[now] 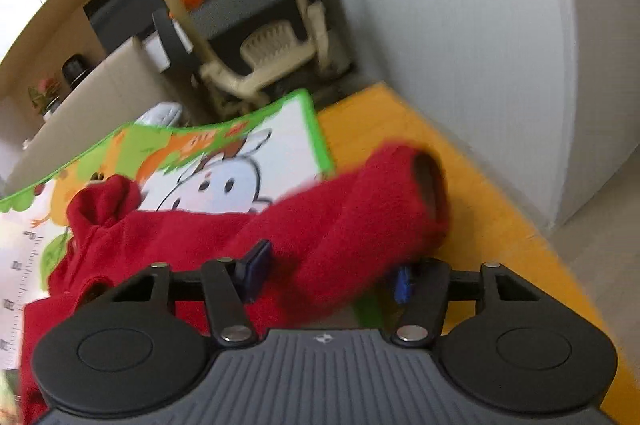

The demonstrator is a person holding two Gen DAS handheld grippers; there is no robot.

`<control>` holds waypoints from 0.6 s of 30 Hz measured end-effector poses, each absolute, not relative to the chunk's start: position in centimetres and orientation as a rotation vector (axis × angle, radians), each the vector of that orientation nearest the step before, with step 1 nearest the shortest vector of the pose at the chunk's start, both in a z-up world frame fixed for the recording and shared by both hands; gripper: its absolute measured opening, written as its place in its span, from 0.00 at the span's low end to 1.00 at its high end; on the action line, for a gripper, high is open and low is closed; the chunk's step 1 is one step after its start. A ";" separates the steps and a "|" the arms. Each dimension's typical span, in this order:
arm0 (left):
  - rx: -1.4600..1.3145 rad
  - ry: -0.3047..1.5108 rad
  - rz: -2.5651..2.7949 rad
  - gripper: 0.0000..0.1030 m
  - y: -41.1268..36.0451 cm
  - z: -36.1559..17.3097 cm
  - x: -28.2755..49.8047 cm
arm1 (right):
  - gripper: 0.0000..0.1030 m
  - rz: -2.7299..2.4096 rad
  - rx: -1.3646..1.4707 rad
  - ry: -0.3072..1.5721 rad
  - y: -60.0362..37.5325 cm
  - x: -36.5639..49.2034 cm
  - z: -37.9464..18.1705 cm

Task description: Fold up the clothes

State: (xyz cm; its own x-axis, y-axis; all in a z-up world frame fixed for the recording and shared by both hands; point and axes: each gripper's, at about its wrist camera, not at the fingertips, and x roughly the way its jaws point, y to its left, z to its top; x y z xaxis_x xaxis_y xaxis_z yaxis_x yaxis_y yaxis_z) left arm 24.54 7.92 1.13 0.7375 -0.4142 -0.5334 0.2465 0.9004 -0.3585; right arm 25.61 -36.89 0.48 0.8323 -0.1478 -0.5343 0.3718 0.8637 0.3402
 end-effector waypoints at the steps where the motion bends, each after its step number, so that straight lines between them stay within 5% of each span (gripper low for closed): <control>1: -0.264 0.646 -0.362 0.98 7.7 1.2 24.6 | 0.56 -0.271 0.378 0.459 -35.4 24.7 1.7; 6: -0.221 0.650 -0.331 0.98 6.8 1.1 24.6 | 0.59 0.127 0.317 0.453 -29.9 26.1 5.2; 15: -0.251 0.639 -0.324 0.98 7.2 0.9 24.5 | 0.57 0.251 0.265 0.704 -23.6 35.1 1.6; 17: -0.253 0.642 -0.325 0.98 7.2 0.9 24.6 | 0.40 0.285 0.218 0.705 -22.3 35.7 1.7; 18: -0.253 0.643 -0.325 0.98 7.2 0.9 24.6 | 0.14 0.317 0.192 0.691 -21.6 35.9 2.3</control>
